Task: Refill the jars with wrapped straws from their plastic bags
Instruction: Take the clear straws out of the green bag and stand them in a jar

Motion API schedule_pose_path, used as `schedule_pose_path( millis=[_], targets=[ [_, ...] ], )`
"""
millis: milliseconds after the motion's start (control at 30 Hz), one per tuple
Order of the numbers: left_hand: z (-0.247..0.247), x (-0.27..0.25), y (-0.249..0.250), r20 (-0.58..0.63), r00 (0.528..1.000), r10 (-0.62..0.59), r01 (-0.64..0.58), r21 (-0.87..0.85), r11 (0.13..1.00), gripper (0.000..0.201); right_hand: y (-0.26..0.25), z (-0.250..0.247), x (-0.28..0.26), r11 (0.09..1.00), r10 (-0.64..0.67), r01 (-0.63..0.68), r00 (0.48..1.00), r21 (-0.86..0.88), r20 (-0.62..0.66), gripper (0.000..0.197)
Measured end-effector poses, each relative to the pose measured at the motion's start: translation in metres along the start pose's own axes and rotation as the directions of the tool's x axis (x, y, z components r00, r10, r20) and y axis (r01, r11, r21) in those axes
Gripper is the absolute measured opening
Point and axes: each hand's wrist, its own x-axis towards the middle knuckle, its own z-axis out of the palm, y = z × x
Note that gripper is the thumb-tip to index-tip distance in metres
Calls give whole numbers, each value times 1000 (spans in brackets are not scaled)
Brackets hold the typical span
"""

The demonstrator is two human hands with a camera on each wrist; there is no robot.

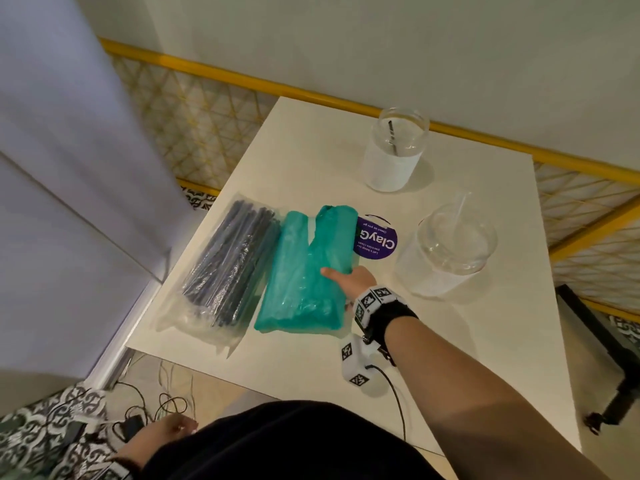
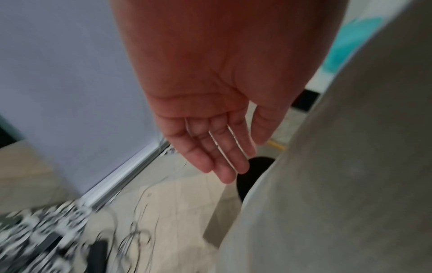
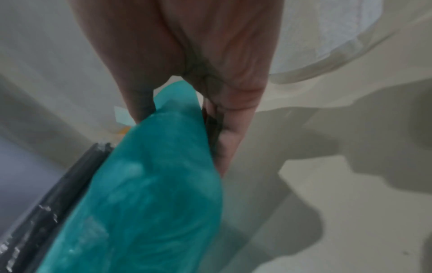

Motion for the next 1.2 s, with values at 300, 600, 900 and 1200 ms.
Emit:
schedule_pose_path(
  millis=[300, 600, 900, 1200],
  targets=[
    [-170, -42, 240, -16, 969, 248, -248, -32, 968, 34, -37, -45, -34, 939, -334, 334, 943, 86, -9, 65],
    [-259, 18, 378, -327, 869, 372, -490, -674, 552, 46, -43, -71, -57, 900, -405, 369, 905, 230, 132, 60],
    [-257, 41, 403, -401, 863, 306, -504, -654, 564, 65, -63, -92, -64, 587, -809, 753, 531, -297, -250, 66],
    [-246, 40, 416, -273, 871, 409, -482, -640, 598, 59, -102, -101, -73, 389, -912, 815, 405, -429, -57, 2]
  ],
)
